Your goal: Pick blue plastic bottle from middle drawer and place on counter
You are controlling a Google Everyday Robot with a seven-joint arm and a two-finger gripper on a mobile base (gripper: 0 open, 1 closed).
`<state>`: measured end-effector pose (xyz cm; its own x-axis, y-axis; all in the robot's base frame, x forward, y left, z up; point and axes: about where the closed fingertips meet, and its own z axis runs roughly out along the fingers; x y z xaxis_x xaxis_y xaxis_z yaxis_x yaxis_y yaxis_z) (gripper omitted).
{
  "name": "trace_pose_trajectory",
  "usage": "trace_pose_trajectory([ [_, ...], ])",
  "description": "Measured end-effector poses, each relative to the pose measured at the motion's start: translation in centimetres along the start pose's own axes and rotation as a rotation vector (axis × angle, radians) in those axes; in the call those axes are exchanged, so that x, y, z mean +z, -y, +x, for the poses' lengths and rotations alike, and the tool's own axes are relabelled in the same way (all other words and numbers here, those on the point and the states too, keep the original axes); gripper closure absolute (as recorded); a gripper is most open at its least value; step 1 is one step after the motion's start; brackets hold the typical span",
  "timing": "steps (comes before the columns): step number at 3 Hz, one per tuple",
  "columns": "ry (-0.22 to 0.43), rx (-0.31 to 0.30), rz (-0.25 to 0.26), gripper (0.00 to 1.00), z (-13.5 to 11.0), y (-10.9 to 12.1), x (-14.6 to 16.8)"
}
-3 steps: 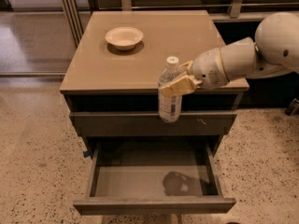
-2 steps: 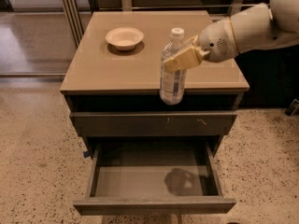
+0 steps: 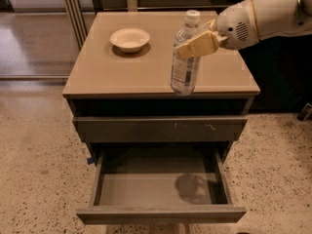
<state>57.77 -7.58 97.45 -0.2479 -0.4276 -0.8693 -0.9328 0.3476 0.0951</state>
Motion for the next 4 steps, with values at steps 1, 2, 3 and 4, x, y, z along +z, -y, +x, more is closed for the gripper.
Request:
trace_pose_trajectory([
  [1,-0.011,-0.019,-0.018,1.00,-1.1,1.5,0.8],
  [2,-0.023,-0.064,-0.031,1.00,-2.0,3.9,1.9],
  [3,-0.023,-0.102,-0.030,1.00,-2.2,5.7,2.9],
  [4,0.019,-0.131,-0.015,1.00,-1.0,7.4,4.5],
])
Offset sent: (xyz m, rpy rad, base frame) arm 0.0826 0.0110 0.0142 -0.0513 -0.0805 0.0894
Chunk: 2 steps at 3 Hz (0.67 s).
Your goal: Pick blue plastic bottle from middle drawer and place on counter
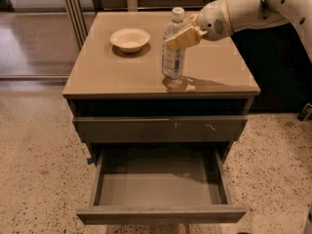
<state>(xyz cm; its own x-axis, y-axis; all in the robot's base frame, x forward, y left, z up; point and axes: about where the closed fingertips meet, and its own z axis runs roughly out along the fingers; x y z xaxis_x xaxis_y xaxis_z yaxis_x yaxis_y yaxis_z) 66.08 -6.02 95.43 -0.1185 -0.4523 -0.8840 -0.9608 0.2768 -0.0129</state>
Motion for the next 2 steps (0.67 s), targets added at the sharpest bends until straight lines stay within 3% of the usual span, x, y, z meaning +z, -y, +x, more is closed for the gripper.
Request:
trace_pose_trajectory([
  [2,0.004,0.008,0.000,1.00,0.78,0.36,0.58],
])
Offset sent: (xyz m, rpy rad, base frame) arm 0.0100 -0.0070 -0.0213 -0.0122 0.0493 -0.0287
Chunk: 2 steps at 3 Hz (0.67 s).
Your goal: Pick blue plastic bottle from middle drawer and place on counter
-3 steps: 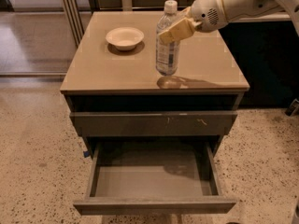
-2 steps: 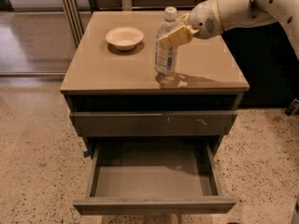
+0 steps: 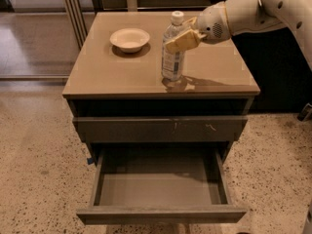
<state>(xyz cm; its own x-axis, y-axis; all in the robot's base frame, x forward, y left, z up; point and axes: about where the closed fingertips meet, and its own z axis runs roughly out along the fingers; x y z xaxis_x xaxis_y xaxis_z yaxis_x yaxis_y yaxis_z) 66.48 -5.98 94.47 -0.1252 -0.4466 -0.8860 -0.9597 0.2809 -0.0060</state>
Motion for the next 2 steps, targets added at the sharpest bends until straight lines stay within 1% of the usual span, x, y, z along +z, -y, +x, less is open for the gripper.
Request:
trace_pose_trajectory([
  [2,-0.042,0.061,-0.019,0.99,1.62,0.47,0.87],
])
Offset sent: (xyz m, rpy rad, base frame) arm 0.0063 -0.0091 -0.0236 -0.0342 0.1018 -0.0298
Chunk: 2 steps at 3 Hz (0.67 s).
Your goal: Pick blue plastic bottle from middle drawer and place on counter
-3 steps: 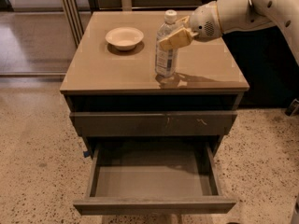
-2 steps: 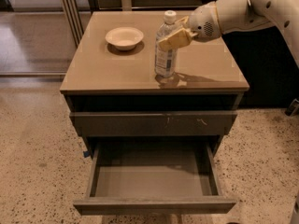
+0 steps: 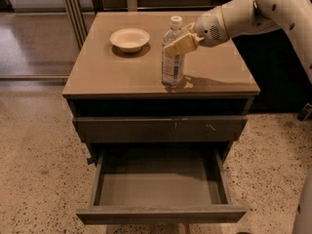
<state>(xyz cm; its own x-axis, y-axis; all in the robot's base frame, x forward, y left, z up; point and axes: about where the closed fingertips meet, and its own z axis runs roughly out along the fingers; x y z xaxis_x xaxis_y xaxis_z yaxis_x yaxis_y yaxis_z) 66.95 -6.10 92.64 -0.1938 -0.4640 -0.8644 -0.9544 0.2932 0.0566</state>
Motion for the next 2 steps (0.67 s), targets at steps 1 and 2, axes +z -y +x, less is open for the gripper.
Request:
trace_pose_trajectory([
  [1,0.000,0.000,0.000,0.77,0.00,0.00,0.00],
  [2,0.000,0.000,0.000,0.54,0.00,0.00,0.01],
])
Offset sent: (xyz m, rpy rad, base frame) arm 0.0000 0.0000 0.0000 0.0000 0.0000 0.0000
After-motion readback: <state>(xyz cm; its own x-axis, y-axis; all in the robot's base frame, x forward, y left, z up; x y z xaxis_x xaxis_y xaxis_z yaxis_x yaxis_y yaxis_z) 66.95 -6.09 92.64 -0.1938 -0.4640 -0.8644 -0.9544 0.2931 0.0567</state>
